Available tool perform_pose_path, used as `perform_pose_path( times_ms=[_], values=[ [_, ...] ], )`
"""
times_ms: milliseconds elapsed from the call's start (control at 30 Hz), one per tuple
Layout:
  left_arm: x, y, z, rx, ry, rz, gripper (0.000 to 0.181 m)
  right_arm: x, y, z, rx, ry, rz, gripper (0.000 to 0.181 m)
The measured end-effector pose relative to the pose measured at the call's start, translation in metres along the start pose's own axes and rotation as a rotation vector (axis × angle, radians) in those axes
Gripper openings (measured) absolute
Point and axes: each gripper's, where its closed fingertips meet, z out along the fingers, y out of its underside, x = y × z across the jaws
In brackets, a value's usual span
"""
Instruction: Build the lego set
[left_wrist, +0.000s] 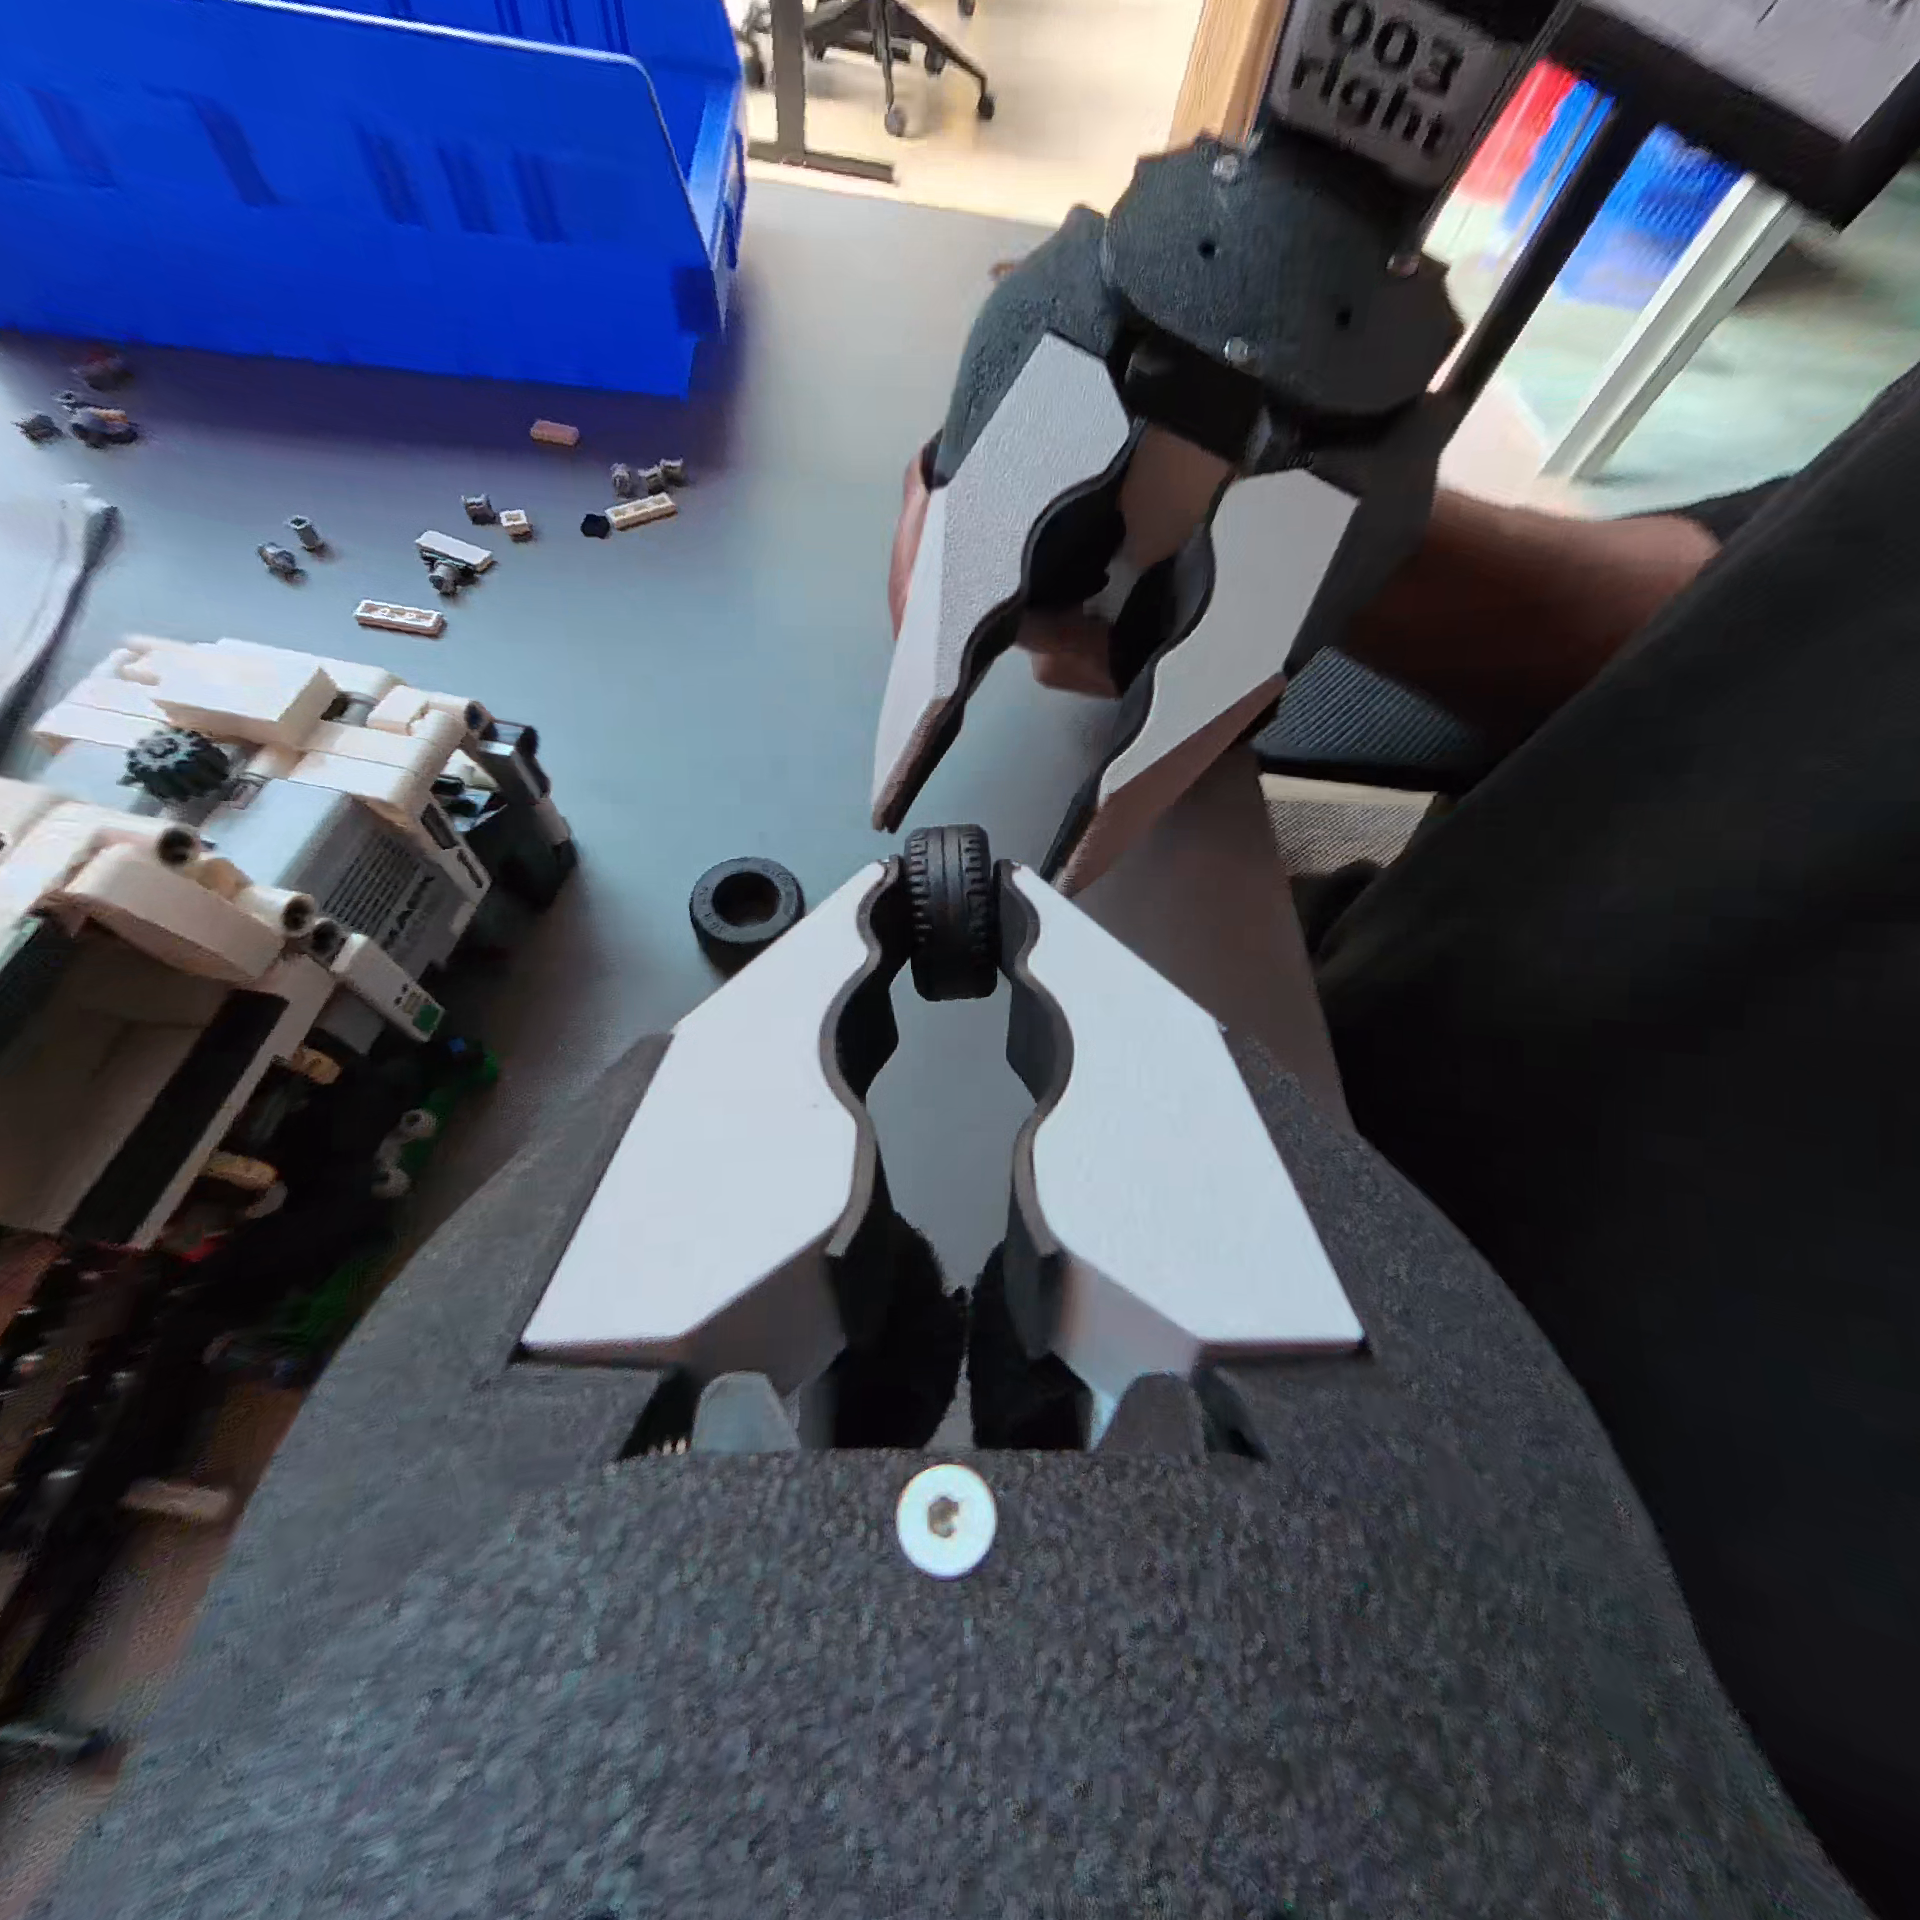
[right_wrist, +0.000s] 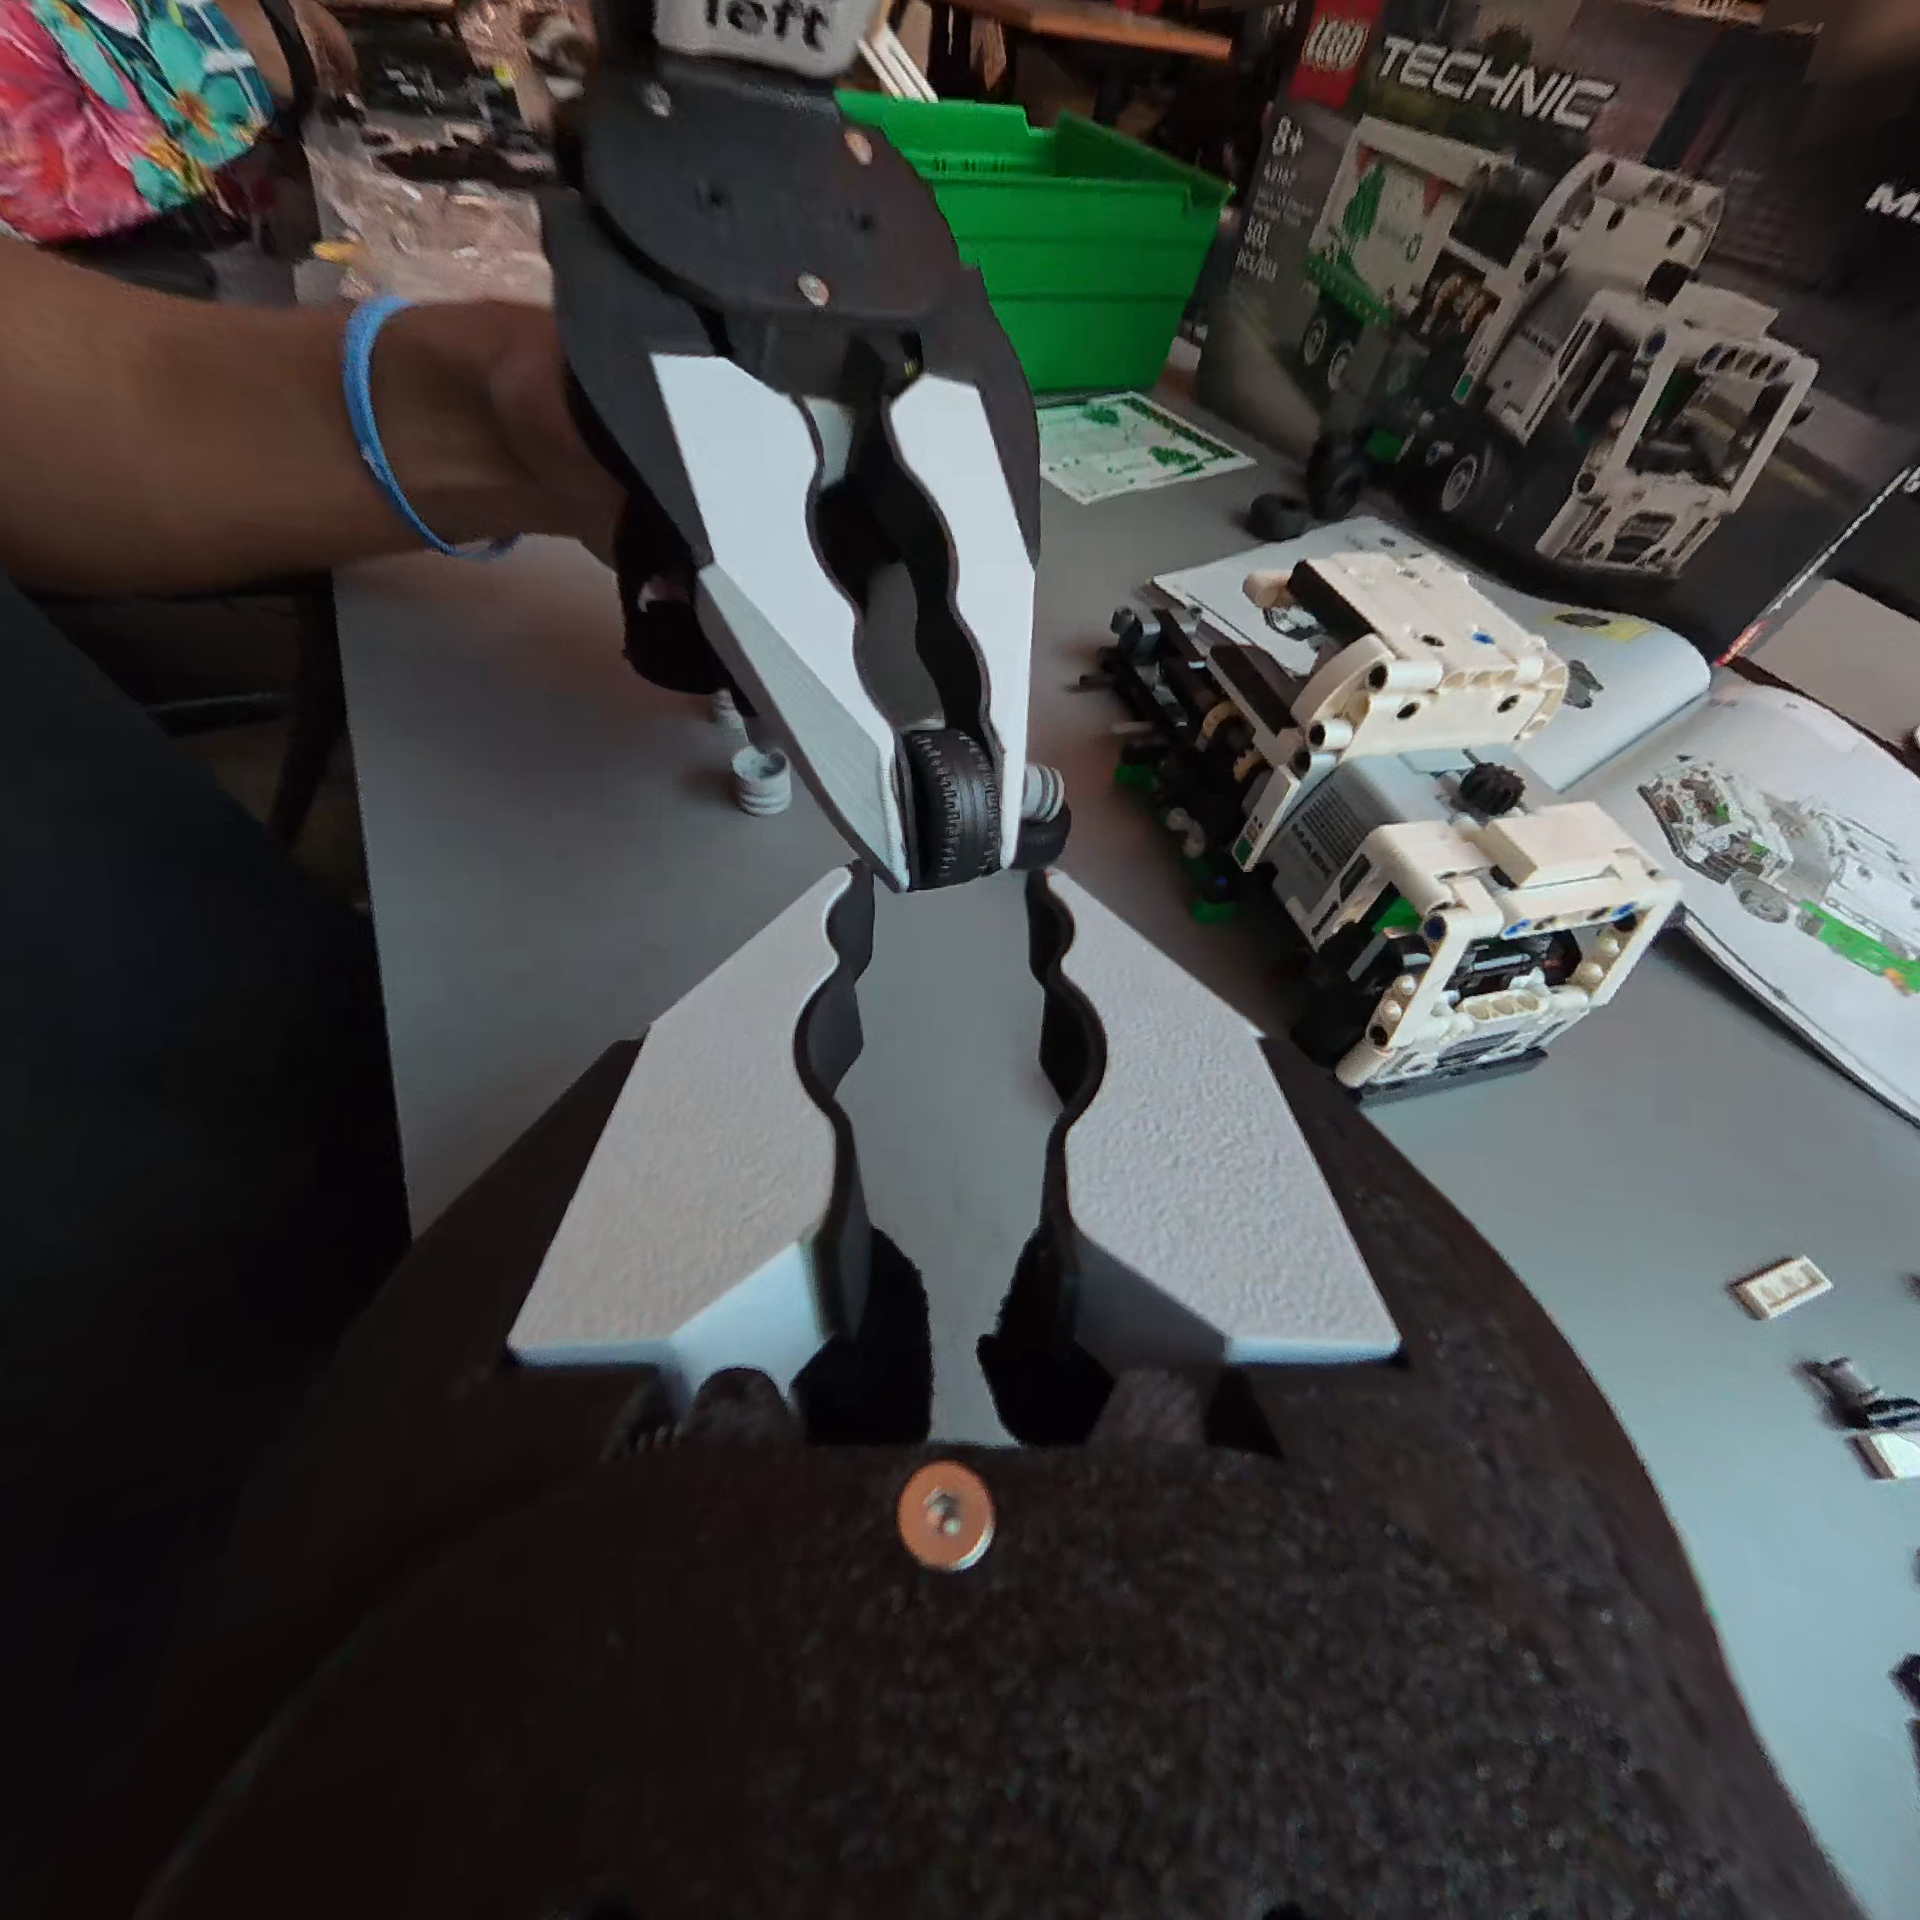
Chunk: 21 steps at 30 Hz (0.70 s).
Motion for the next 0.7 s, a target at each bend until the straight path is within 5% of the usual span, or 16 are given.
perform_pose_path(
  times_ms=[33,167,367,567,633,700],
  values=[
    [0.004,-0.004,-0.003,0.040,0.048,-0.054,0.014,-0.004,-0.007,-0.002,0.042,-0.030,0.018,0.027],
    [0.008,-0.022,-0.012,0.159,0.185,-0.301,0.014,-0.012,-0.031,-0.018,0.195,-0.179,0.149,0.029],
    [0.011,-0.036,-0.016,0.218,0.362,-0.797,0.013,-0.003,-0.037,-0.012,0.168,0.098,-0.133,0.038],
    [0.019,-0.040,-0.016,0.256,0.482,-0.934,0.016,-0.002,-0.037,-0.004,0.145,0.164,-0.182,0.029],
    [0.007,-0.034,-0.020,0.262,0.395,-0.895,0.042,0.010,-0.030,-0.010,0.103,0.209,-0.149,0.029],
    [-0.014,-0.024,-0.034,0.277,0.239,-0.835,0.049,0.025,0.004,-0.014,-0.056,0.222,-0.073,0.029]
  ],
)
